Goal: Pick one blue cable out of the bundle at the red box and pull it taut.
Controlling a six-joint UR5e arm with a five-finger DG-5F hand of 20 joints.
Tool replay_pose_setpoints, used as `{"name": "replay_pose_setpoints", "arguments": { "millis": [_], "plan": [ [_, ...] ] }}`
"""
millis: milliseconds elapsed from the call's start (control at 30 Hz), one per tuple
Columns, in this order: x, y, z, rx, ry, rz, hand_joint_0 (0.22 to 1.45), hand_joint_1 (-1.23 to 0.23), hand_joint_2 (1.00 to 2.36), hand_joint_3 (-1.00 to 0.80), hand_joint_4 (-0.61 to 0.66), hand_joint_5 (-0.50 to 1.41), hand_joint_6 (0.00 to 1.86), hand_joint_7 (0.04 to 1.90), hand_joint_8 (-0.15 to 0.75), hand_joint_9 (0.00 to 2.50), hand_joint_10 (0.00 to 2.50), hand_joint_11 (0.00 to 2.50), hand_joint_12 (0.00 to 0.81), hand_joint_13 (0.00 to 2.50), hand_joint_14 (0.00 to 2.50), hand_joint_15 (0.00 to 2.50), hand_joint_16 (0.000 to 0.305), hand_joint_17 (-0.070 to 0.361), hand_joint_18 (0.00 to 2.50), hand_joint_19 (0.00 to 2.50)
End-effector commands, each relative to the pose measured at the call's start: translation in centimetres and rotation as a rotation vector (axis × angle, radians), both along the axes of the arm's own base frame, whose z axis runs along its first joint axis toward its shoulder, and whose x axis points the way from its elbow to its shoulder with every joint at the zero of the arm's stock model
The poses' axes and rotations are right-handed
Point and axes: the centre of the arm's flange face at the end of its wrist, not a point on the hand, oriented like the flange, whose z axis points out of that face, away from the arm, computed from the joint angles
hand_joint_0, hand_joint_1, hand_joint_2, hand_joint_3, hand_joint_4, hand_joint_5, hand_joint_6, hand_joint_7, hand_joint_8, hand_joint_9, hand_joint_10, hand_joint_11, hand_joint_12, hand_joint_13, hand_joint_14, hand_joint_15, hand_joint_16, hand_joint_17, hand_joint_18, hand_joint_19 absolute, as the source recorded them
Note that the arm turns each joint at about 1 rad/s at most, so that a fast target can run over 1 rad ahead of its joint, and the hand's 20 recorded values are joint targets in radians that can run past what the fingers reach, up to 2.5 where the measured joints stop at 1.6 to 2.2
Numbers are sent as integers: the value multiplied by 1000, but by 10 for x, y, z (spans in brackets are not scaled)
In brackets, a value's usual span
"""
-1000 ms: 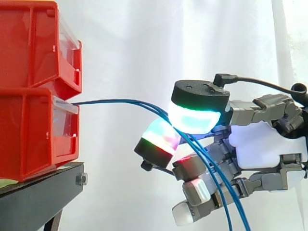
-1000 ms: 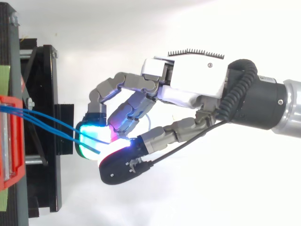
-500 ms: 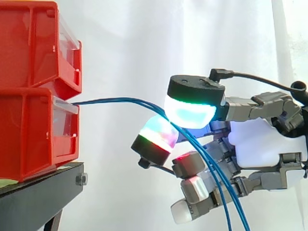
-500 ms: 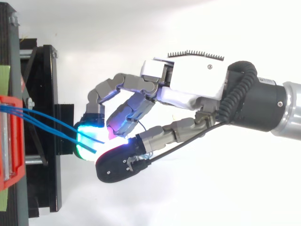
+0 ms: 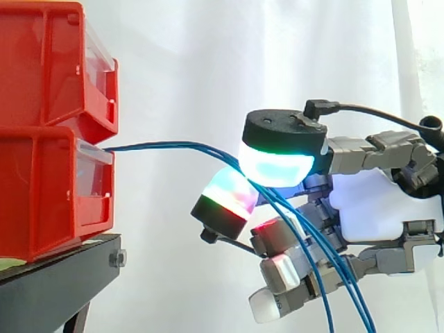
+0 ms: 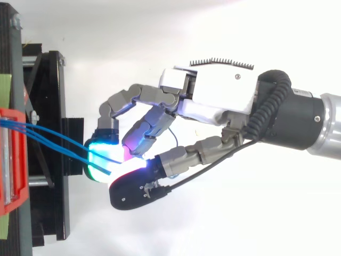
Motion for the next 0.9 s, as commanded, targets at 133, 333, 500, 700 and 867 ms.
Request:
{"name": "replay_pose_setpoints", "arguments": {
  "millis": [133,333,500,700,867],
  "plan": [
    [0,0,0,0,0,-2,721,-894,1023,-123,-99,-175,918,1185,287,1003,9,1278,342,960,23,709,49,110,638,370],
    [0,2,0,1,0,-4,786,-907,1014,-311,-122,-193,912,1183,286,986,10,1227,338,942,24,694,48,109,620,379],
    [0,2,0,2,-1,-4,825,-907,1005,-425,-101,-196,920,1107,287,981,10,1241,336,936,24,693,48,107,608,386],
    [0,2,0,7,-2,-4,827,-919,1000,-500,-42,-198,921,1018,287,978,9,1225,333,941,24,684,47,106,625,370],
    [0,3,0,7,-2,-4,789,-926,1000,-500,3,-192,913,1060,293,989,9,1241,332,948,25,685,47,106,654,368]
  ]
}}
